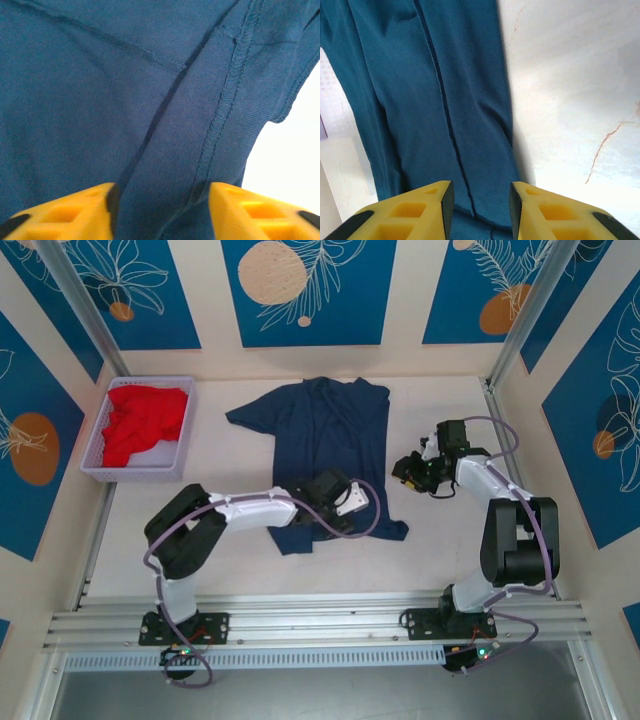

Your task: Fold the inside-out t-shirt

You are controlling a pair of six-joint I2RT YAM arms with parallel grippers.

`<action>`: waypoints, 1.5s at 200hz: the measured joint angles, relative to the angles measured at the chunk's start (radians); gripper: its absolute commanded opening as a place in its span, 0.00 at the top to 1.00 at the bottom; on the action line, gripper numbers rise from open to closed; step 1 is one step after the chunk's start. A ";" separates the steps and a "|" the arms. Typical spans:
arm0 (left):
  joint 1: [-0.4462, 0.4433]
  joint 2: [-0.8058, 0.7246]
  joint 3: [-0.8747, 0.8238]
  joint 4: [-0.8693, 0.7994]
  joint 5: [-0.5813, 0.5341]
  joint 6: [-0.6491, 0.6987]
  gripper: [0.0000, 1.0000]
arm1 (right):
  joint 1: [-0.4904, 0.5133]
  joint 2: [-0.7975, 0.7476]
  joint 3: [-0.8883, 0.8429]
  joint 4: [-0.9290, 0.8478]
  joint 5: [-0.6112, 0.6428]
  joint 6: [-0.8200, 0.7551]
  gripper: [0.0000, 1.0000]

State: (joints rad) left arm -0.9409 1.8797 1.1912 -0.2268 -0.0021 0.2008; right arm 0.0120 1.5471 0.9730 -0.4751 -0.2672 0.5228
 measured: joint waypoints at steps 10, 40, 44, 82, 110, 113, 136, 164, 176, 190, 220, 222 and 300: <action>0.000 0.014 0.016 -0.007 0.004 0.010 0.65 | -0.003 -0.006 -0.002 -0.005 -0.001 0.000 0.63; 0.001 0.028 0.035 -0.027 0.029 0.020 0.87 | -0.007 -0.016 -0.005 -0.007 -0.005 -0.004 0.63; 0.001 0.028 0.035 -0.029 0.034 0.014 0.89 | -0.007 -0.016 -0.006 -0.008 -0.006 -0.004 0.63; 0.013 0.028 0.042 -0.036 0.074 0.012 0.92 | -0.007 -0.022 -0.006 -0.009 -0.014 -0.005 0.63; 0.037 0.019 0.042 -0.037 0.129 -0.008 0.96 | -0.006 -0.069 -0.028 -0.010 -0.015 -0.024 0.57; 0.041 0.016 0.042 -0.037 0.136 -0.013 0.96 | -0.006 -0.080 -0.034 -0.009 -0.015 -0.025 0.56; 0.073 -0.019 0.042 -0.039 0.196 -0.035 0.99 | 0.008 -0.187 -0.091 0.003 -0.013 -0.048 0.53; 0.119 -0.070 0.042 -0.034 0.282 -0.074 1.00 | 0.076 -0.343 -0.150 0.020 0.010 -0.076 0.52; 0.140 -0.084 0.042 -0.027 0.320 -0.093 1.00 | 0.121 -0.403 -0.177 0.042 0.023 -0.088 0.52; 0.162 -0.088 0.042 -0.024 0.360 -0.117 1.00 | 0.179 -0.468 -0.220 0.077 0.032 -0.101 0.53; 0.214 -0.087 0.044 -0.025 0.432 -0.182 1.00 | 0.334 -0.574 -0.351 0.191 0.042 -0.126 0.60; 0.218 -0.088 0.045 -0.024 0.439 -0.190 1.00 | 0.348 -0.578 -0.361 0.203 0.044 -0.127 0.60; 0.307 -0.088 0.126 -0.073 0.579 -0.316 1.00 | 0.745 -0.315 -0.522 0.616 0.359 -0.152 0.75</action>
State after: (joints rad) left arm -0.6338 1.7920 1.3167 -0.2996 0.5770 -0.1154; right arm 0.7574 1.2324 0.4511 0.1410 0.0914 0.3710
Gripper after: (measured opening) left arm 0.046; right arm 0.260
